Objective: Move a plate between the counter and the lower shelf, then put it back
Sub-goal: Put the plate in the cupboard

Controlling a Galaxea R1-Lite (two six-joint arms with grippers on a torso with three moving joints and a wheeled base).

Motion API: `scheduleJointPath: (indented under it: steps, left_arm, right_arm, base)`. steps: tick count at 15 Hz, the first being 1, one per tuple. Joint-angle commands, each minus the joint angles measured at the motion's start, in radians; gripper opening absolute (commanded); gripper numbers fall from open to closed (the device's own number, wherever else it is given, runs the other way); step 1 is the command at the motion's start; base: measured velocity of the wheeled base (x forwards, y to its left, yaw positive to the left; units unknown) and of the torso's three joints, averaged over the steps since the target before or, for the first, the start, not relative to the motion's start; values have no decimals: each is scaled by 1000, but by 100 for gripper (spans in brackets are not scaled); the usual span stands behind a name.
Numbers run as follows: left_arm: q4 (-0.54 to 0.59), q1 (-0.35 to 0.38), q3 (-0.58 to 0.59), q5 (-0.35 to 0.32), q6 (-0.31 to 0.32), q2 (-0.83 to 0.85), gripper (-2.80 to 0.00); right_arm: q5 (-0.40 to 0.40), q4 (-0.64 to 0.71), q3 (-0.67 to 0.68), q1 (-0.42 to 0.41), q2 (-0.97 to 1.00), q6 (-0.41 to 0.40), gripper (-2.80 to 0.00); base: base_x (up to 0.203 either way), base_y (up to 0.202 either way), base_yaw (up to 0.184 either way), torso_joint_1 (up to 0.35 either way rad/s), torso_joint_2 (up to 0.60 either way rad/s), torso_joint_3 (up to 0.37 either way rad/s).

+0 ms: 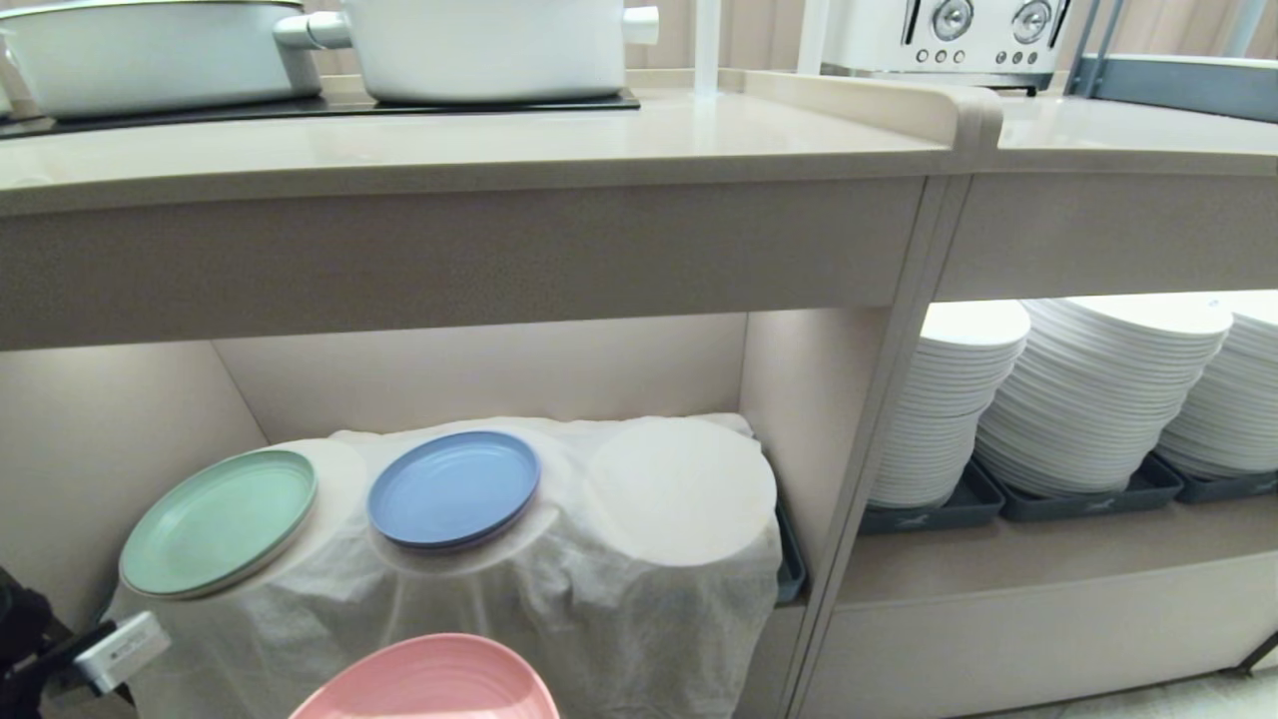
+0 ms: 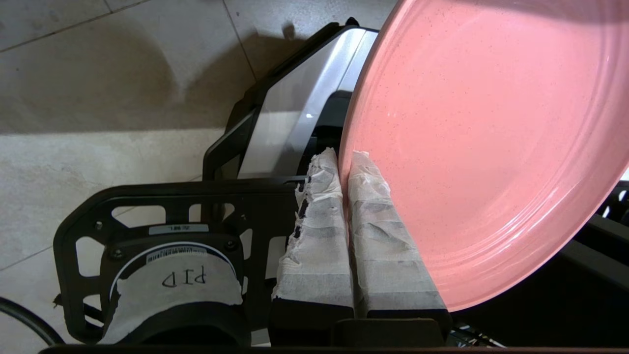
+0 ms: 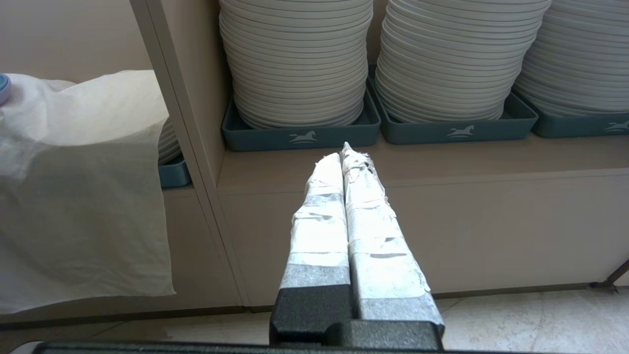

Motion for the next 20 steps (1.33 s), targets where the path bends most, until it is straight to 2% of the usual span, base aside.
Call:
scheduleJointPath:
  steps: [1, 5, 9, 13, 20]
  left_arm:
    - [-10, 0, -3, -2, -3, 44, -280]
    - [-64, 3, -9, -1, -5, 118, -280]
    - [-144, 0, -33, 1, -45, 200, -280]
    - [-170, -1, -98, 0, -75, 280, -280]
    - [-190, -9, -189, -2, -82, 373, -280]
  right_arm:
    - [0, 0, 0, 0, 0, 0, -280]
    - [0, 0, 0, -1, 0, 0, -280]
    - [0, 0, 0, 1, 0, -2, -280]
    - [-2, 0, 0, 1, 0, 0, -280]
    - [0, 0, 0, -1, 0, -1, -280]
  base:
    - [0, 0, 0, 0, 0, 0]
    - [0, 0, 0, 0, 0, 0]
    - [0, 0, 0, 0, 0, 0]
    - [0, 0, 0, 0, 0, 0]
    - [0, 0, 0, 0, 0, 0]
